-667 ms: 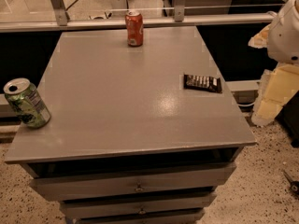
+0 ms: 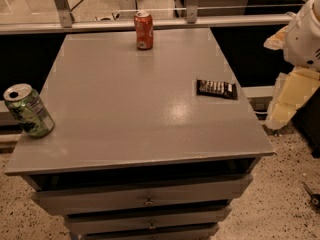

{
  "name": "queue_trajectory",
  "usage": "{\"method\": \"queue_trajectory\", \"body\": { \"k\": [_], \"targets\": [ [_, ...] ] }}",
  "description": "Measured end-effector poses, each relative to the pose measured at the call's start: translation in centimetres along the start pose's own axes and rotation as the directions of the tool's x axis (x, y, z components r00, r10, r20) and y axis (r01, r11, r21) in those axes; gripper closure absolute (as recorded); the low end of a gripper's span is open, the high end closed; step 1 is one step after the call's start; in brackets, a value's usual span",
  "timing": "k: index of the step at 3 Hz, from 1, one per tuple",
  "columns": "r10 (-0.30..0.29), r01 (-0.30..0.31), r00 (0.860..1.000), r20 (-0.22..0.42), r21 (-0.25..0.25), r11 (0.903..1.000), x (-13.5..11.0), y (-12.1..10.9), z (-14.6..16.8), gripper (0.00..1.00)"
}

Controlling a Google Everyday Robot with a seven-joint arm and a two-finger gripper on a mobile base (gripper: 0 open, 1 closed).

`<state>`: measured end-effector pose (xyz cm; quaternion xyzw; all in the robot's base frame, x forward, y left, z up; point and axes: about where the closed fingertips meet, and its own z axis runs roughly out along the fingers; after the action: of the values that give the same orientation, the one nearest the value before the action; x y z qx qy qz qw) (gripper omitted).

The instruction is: Move rxbar chocolate near coke can

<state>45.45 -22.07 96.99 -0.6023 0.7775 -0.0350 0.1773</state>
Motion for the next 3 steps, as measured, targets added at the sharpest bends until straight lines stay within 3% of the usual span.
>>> {"method": "queue_trajectory", "body": {
  "k": [2, 3],
  "targets": [
    [0.067, -0.076, 0.99, 0.125, 0.073, 0.9944, 0.8, -8.5, 7.5, 0.0],
    [0.145, -0.154, 0.972, 0.186, 0.038, 0.9873, 1.0, -11.3, 11.8, 0.0]
  ]
}}
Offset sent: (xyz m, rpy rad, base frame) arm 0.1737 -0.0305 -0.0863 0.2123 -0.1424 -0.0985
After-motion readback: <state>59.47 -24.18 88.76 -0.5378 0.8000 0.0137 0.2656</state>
